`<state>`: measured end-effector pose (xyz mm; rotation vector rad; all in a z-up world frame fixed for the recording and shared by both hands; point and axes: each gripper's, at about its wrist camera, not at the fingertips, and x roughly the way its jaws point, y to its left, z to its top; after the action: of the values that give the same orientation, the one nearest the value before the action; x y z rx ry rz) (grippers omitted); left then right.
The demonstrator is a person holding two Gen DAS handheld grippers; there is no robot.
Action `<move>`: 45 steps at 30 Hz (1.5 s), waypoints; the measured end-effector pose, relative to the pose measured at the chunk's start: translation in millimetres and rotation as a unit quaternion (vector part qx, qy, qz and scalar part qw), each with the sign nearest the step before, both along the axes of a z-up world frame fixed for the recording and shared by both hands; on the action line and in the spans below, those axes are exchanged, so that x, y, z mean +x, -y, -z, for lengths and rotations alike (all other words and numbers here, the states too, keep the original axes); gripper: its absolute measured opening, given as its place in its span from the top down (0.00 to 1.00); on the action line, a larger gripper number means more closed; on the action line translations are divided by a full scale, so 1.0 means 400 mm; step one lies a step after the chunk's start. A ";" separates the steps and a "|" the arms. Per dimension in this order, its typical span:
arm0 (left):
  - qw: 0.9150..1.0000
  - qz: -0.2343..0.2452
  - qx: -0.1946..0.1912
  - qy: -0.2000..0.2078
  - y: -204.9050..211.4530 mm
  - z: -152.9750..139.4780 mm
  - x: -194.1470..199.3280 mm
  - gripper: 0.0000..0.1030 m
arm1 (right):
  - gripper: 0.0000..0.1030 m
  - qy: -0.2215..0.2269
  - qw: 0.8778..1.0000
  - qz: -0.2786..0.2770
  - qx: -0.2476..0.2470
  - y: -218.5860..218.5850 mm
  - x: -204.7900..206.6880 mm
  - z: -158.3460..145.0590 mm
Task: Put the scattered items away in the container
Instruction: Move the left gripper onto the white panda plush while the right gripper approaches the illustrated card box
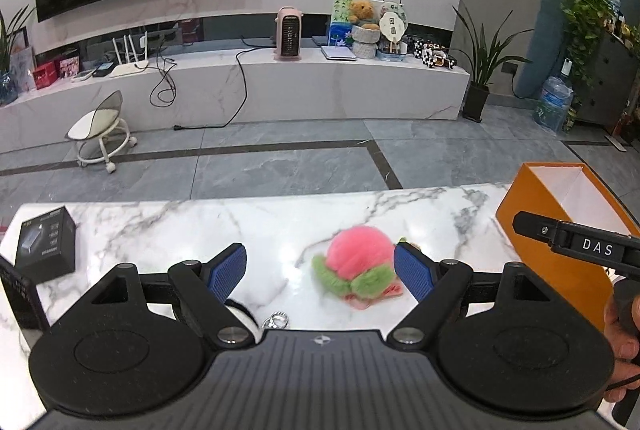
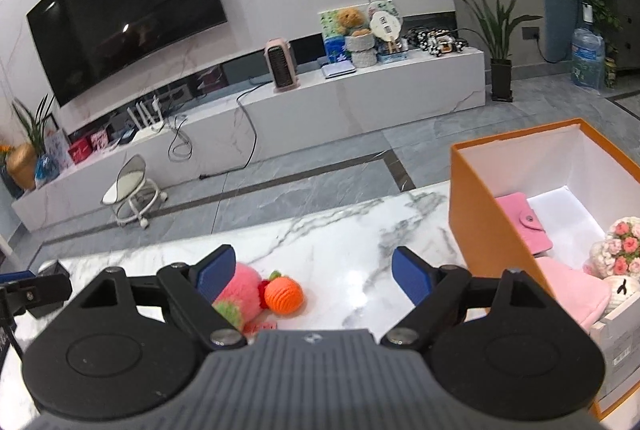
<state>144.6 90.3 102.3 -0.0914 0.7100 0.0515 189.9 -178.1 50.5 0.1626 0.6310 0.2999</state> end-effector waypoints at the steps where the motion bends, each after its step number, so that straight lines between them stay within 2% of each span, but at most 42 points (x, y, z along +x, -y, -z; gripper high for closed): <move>1: 1.000 -0.004 -0.002 0.001 -0.008 0.006 -0.007 0.07 | 0.15 -0.001 1.000 -0.003 -0.004 -0.003 0.000 0.004; 5: 1.000 -0.011 -0.013 -0.003 -0.034 0.042 -0.020 0.07 | 0.14 -0.004 1.000 -0.017 -0.020 -0.016 -0.006 0.019; 11: 1.000 -0.012 -0.007 -0.027 -0.070 0.115 -0.027 0.07 | 0.13 -0.007 0.997 -0.062 -0.048 -0.059 -0.035 0.050; 17: 0.999 0.001 -0.007 -0.047 -0.100 0.151 -0.050 0.07 | 0.12 -0.045 0.989 -0.125 -0.065 -0.116 -0.065 0.106; 21: 0.999 0.012 -0.005 -0.052 -0.120 0.166 -0.075 0.07 | 0.08 -0.057 0.976 -0.190 -0.092 -0.174 -0.109 0.152; 24: 0.998 0.007 -0.014 -0.056 -0.144 0.176 -0.082 0.07 | 0.08 -0.065 0.962 -0.240 -0.111 -0.222 -0.148 0.190; 32: 0.997 0.004 -0.022 -0.072 -0.163 0.206 -0.076 0.07 | 0.07 -0.093 0.932 -0.329 -0.118 -0.301 -0.224 0.252; 36: 0.997 0.010 -0.017 -0.076 -0.156 0.223 -0.065 0.07 | 0.06 -0.086 0.918 -0.365 -0.126 -0.319 -0.268 0.267; 41: 0.997 -0.014 0.001 -0.080 -0.162 0.240 -0.053 0.07 | 0.05 -0.081 0.909 -0.390 -0.122 -0.328 -0.293 0.283; 45: 0.998 -0.043 -0.001 -0.034 -0.182 0.223 -0.061 0.07 | 0.05 -0.067 0.901 -0.409 -0.130 -0.337 -0.313 0.294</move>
<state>120.1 163.0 13.0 -0.1234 0.7734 0.1368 64.5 -43.4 -67.2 -0.3612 0.8507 1.0176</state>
